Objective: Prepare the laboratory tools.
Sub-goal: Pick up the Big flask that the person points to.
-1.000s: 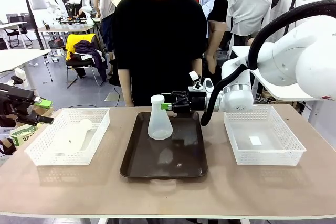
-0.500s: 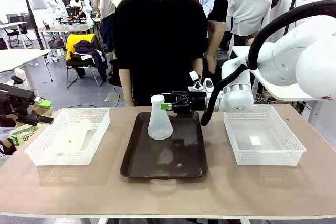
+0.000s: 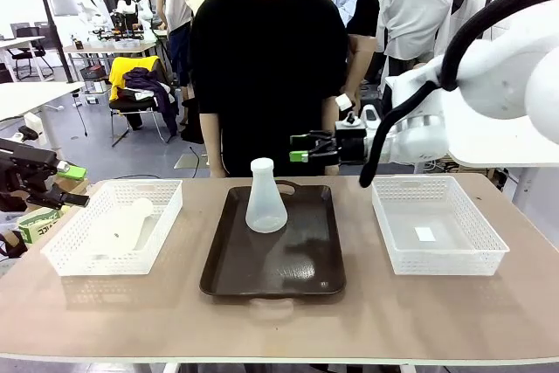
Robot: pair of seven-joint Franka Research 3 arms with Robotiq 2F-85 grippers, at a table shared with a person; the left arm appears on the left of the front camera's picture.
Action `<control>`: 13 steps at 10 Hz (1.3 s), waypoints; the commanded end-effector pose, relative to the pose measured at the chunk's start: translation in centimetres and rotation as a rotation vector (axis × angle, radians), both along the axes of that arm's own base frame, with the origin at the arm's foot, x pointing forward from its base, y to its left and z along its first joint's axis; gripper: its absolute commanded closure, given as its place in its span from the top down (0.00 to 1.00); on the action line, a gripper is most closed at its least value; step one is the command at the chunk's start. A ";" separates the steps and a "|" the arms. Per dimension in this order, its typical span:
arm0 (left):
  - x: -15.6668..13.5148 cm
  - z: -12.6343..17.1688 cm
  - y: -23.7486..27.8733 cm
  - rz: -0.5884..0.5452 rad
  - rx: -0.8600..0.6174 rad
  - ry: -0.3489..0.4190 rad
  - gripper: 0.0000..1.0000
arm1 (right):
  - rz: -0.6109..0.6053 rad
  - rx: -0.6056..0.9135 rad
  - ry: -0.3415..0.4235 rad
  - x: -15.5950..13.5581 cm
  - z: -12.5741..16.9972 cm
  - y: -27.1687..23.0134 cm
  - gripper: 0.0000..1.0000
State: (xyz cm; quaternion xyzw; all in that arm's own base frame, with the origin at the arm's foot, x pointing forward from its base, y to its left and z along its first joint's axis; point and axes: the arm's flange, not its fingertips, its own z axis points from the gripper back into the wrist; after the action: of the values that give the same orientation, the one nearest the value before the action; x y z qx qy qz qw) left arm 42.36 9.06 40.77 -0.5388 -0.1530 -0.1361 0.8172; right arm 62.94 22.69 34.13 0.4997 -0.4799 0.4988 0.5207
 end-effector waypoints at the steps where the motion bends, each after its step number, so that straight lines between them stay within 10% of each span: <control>1: 0.1 0.3 0.2 0.001 -0.016 -0.005 1.00 | -0.097 -0.200 0.045 -2.0 2.2 -3.0 1.00; 7: 0.1 0.3 0.2 0.001 -0.016 -0.005 1.00 | -0.465 -0.689 0.195 -7.8 10.8 -13.4 1.00; 11: 0.1 0.3 0.2 0.001 -0.016 -0.005 1.00 | -0.602 -0.865 0.426 -10.4 10.1 -17.8 1.00; 13: 0.1 0.3 0.2 0.001 -0.016 -0.005 1.00 | -0.622 -0.817 0.414 -10.8 9.2 -19.0 1.00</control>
State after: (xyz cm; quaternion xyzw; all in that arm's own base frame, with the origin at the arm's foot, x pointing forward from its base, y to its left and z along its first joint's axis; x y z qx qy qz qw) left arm 42.38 9.07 40.79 -0.5388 -0.1531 -0.1361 0.8171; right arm 52.54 3.58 42.92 0.1664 -0.2484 0.3634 0.8823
